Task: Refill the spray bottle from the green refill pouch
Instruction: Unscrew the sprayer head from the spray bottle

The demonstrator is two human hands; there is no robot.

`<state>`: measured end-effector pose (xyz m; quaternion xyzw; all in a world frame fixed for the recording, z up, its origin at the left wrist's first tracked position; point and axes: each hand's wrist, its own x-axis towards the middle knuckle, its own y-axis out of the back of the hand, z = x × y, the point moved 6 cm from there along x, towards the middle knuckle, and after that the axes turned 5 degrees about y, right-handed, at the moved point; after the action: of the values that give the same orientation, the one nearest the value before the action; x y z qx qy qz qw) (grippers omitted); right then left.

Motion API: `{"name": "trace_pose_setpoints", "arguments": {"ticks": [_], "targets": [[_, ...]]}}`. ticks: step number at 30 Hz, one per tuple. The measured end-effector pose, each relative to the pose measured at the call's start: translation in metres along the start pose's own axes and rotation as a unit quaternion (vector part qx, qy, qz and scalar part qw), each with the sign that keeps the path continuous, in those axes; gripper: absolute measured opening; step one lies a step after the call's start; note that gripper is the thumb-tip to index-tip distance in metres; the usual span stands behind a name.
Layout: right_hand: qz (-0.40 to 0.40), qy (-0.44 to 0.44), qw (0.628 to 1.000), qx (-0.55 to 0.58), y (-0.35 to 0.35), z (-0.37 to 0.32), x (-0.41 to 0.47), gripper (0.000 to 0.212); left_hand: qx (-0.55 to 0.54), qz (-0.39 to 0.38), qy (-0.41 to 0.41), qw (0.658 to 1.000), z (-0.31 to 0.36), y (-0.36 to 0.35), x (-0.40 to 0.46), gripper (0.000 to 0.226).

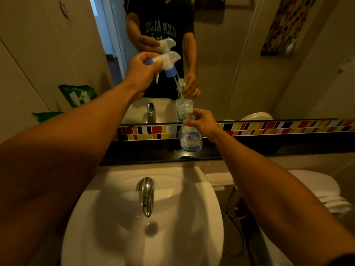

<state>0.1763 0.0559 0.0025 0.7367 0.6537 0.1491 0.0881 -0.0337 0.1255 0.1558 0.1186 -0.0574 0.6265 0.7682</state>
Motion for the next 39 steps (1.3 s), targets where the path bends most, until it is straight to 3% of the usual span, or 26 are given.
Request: {"name": "trace_pose_setpoints", "arguments": {"ticks": [7, 15, 27, 33, 39], "targets": [[0.013, -0.006, 1.000, -0.003, 0.000, -0.007, -0.011, 0.041, -0.037, 0.017, -0.038, 0.998, 0.022, 0.036, -0.002, 0.015], [0.046, -0.007, 0.999, 0.001, 0.005, -0.011, -0.016, 0.045, -0.063, 0.043, -0.027, 0.997, 0.021, 0.065, -0.008, 0.015], [0.084, -0.007, 0.996, 0.030, 0.012, -0.014, -0.022, 0.035, -0.131, 0.105, 0.069, 0.983, -0.016, 0.091, -0.022, 0.031], [0.088, -0.004, 0.995, 0.045, 0.010, -0.010, -0.023, 0.029, -0.222, 0.141, 0.126, 0.957, -0.050, 0.094, -0.043, 0.011], [0.092, -0.002, 0.995, 0.043, 0.004, -0.001, -0.024, 0.038, -0.321, 0.190, 0.215, 0.902, -0.101, 0.100, -0.054, 0.010]]}}
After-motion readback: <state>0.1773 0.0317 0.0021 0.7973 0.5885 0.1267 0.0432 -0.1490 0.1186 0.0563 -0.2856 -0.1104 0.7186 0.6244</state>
